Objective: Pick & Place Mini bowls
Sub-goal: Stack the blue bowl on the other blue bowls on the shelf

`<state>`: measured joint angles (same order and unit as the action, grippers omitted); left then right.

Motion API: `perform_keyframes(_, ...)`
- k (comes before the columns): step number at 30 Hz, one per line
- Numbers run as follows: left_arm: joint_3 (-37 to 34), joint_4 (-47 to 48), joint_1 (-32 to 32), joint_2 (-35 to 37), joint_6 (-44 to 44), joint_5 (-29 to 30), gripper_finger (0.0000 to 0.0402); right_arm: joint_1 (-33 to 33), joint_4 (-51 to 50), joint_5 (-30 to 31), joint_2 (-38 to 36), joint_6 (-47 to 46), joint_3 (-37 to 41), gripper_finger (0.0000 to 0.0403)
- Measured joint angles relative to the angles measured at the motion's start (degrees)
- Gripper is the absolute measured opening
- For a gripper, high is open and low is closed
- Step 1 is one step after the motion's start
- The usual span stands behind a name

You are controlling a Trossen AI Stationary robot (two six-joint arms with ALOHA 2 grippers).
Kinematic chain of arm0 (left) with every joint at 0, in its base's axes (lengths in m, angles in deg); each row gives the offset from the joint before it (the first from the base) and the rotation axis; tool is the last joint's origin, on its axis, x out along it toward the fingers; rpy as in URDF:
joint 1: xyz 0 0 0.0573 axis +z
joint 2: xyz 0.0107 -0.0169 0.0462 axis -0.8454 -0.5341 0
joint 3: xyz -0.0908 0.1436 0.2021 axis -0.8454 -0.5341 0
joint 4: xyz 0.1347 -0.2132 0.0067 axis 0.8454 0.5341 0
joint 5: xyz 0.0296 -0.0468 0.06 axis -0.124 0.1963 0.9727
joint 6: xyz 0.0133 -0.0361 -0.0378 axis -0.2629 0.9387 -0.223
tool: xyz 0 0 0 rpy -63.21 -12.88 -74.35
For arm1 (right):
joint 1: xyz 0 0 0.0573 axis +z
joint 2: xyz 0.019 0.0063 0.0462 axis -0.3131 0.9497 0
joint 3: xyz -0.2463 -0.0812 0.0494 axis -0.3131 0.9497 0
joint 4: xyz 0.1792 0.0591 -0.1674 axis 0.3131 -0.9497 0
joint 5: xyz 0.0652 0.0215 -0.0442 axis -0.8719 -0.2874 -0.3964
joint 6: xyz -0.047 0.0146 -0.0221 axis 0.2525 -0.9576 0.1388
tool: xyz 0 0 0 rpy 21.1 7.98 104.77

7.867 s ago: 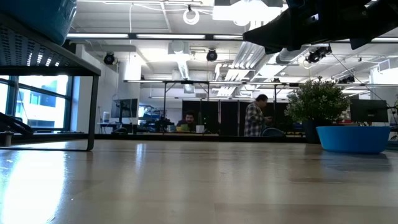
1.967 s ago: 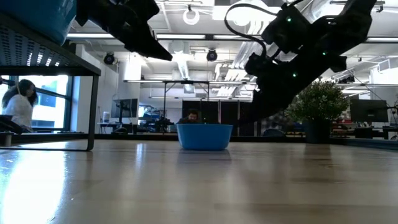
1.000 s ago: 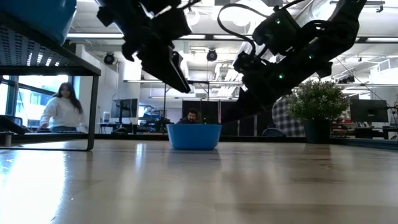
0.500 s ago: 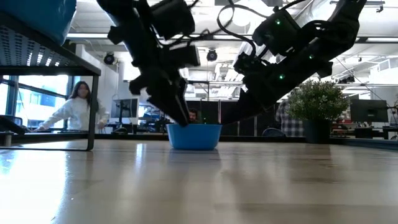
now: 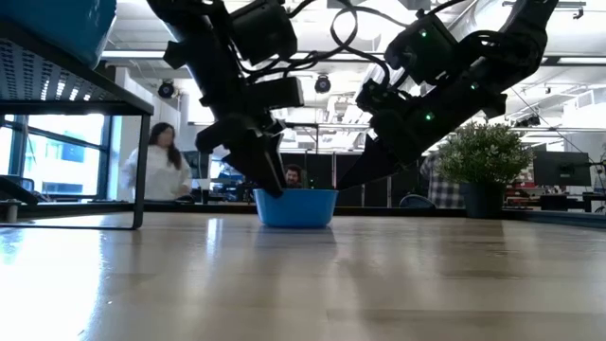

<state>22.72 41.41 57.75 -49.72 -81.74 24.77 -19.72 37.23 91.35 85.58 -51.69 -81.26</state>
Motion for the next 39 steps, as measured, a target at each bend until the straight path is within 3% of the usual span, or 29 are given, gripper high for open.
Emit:
perform_keyframes(10,0.0,0.99,0.0,0.0,-1.4,1.33,0.0135,0.0,0.02,0.0,-0.02,0.0,0.02,0.0002)
perform_keyframes(24,-0.09,0.49,-0.01,-5.42,-4.44,2.73,0.0078,0.02,0.33,-0.28,-0.02,0.44,0.07,0.0003)
perform_keyframes(28,0.0,0.93,-0.03,-5.57,-4.82,3.11,0.0045,0.02,0.17,-0.39,-0.02,0.44,0.07,0.0003)
perform_keyframes(31,0.93,4.88,-0.02,-4.69,-5.73,3.88,0.001,0.02,0.06,-0.4,-0.02,0.45,0.07,0.0002)
perform_keyframes(39,8.06,15.73,-0.04,-1.16,-6.67,0.96,0.0004,0.01,-0.39,-0.42,-0.03,0.44,0.07,0.0002)
